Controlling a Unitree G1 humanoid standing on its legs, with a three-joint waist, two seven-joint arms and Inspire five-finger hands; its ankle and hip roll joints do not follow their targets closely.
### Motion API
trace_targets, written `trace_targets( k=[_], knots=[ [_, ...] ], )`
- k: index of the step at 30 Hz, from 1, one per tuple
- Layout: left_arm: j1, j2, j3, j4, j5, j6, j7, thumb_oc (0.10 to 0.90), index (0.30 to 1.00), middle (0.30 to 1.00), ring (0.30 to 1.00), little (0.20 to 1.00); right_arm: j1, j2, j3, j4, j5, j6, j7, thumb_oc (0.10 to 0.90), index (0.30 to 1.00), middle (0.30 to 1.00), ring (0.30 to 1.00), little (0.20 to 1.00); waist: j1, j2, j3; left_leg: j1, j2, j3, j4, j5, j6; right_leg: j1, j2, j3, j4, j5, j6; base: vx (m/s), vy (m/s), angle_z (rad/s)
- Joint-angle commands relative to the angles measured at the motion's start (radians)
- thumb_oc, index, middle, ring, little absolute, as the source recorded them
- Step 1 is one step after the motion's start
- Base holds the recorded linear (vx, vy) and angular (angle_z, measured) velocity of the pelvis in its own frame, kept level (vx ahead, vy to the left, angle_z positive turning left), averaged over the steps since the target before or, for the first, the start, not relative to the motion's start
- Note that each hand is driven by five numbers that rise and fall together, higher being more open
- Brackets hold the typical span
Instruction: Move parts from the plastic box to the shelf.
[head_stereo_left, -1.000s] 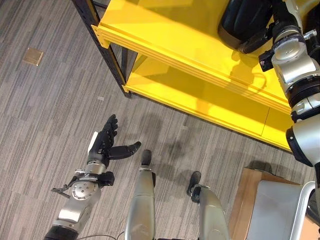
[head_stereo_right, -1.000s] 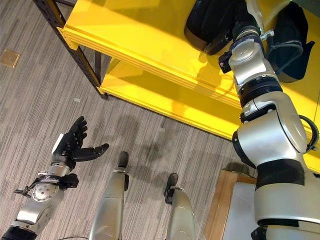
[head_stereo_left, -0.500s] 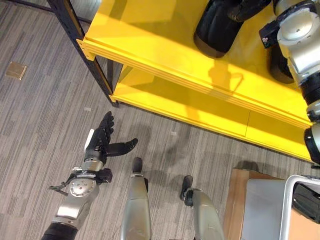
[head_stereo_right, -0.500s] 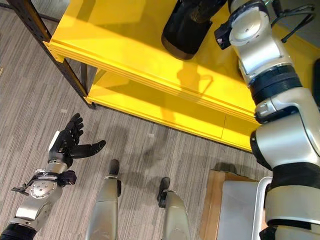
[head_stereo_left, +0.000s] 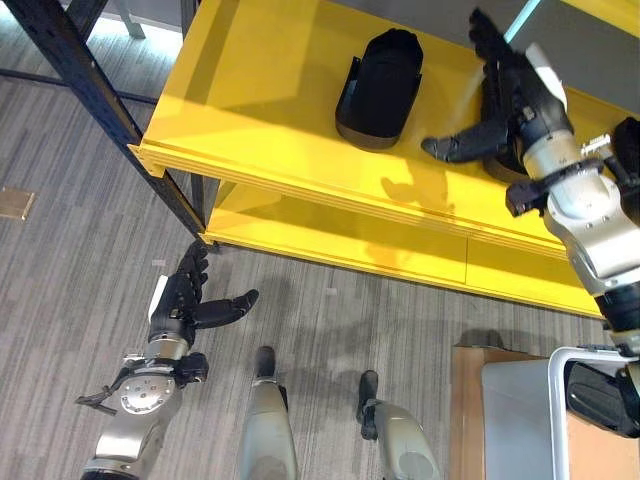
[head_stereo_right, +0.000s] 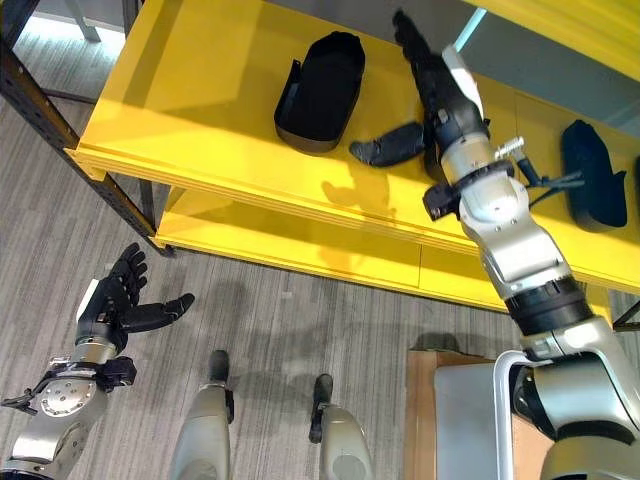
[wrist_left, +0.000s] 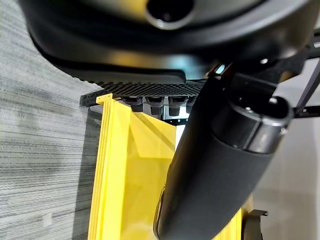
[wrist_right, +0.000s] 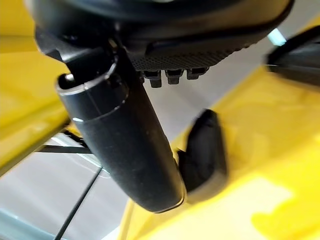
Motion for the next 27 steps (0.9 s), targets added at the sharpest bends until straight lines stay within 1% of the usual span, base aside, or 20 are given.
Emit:
trace_targets(
  k=[1,2,4,8,9,10,15,20,27],
  knots=[
    [0.074,-0.012,0.026,-0.101,0.051,-0.054,-0.043,0.9,1.0,1.0,1.0,1.0,0.081,-0.056,-0.084,-0.091,0.111,-0.095,0.048,0.9,1.0,1.0,1.0,1.0,-0.012,0.005,-0.2,0.075,0.106,-0.052,-0.094,-0.021,-0.041,0.06,-0.032,0.012,-0.06,-0.01,0.026,0.06,-0.027,0.05],
    [0.075,-0.011,0.024,-0.102,0.051,-0.054,-0.043,0.9,1.0,1.0,1.0,1.0,0.089,-0.056,-0.089,-0.095,0.111,-0.093,0.048,0.9,1.0,1.0,1.0,1.0,-0.01,0.004,-0.201,0.078,0.106,-0.051,-0.098,-0.019,-0.042,0.062,-0.032,0.012,-0.062,-0.009,0.025,0.05,-0.025,0.03],
    [0.089,-0.021,0.03,-0.111,0.056,-0.049,-0.05,0.9,1.0,1.0,1.0,1.0,0.182,-0.061,-0.134,-0.136,0.134,-0.089,0.063,0.9,1.0,1.0,1.0,1.0,-0.011,0.011,-0.219,0.098,0.111,-0.046,-0.131,-0.005,-0.043,0.082,-0.034,0.008,-0.087,0.001,0.028,0.05,-0.015,0.01],
    [0.108,-0.045,0.034,-0.105,0.07,-0.043,-0.056,0.9,1.0,1.0,1.0,1.0,0.269,-0.072,-0.177,-0.18,0.147,-0.085,0.074,0.9,1.0,1.0,1.0,1.0,-0.01,0.023,-0.251,0.135,0.115,-0.033,-0.192,0.018,-0.044,0.108,-0.04,0.001,-0.129,0.021,0.034,0.06,-0.001,0.06],
    [0.114,-0.066,0.031,-0.102,0.07,-0.041,-0.056,0.9,1.0,1.0,1.0,1.0,0.306,-0.056,-0.189,-0.201,0.163,-0.089,0.075,0.9,1.0,1.0,1.0,1.0,-0.011,0.029,-0.269,0.157,0.116,-0.021,-0.228,0.032,-0.046,0.122,-0.044,-0.002,-0.155,0.036,0.039,0.05,0.01,0.01],
    [0.115,-0.066,0.03,-0.102,0.07,-0.041,-0.056,0.9,1.0,1.0,1.0,1.0,0.309,-0.056,-0.191,-0.202,0.163,-0.089,0.074,0.9,1.0,1.0,1.0,1.0,-0.01,0.028,-0.27,0.159,0.116,-0.02,-0.232,0.033,-0.046,0.123,-0.044,-0.002,-0.157,0.037,0.039,0.05,0.011,0.04],
    [0.125,-0.109,0.023,-0.096,0.079,-0.04,-0.056,0.9,1.0,1.0,1.0,1.0,0.381,0.009,-0.225,-0.254,0.136,-0.099,0.073,0.9,1.0,1.0,1.0,1.0,-0.011,0.041,-0.311,0.207,0.111,0.006,-0.307,0.054,-0.049,0.148,-0.049,-0.001,-0.206,0.065,0.05,0.05,0.019,-0.02],
    [0.119,-0.142,0.011,-0.08,0.092,-0.041,-0.049,0.9,1.0,1.0,1.0,1.0,0.403,0.09,-0.21,-0.279,0.115,-0.104,0.068,0.9,1.0,1.0,1.0,1.0,-0.013,0.05,-0.337,0.245,0.113,0.031,-0.357,0.066,-0.053,0.164,-0.052,-0.004,-0.237,0.085,0.058,0.03,0.016,-0.07],
    [0.101,-0.176,-0.015,-0.056,0.103,-0.044,-0.028,0.9,1.0,1.0,1.0,1.0,0.405,0.233,-0.16,-0.265,0.104,-0.111,0.047,0.9,1.0,1.0,1.0,1.0,-0.015,0.059,-0.355,0.265,0.107,0.05,-0.37,0.061,-0.049,0.17,-0.059,0.005,-0.254,0.096,0.064,0.01,0.016,-0.09]
  ],
)
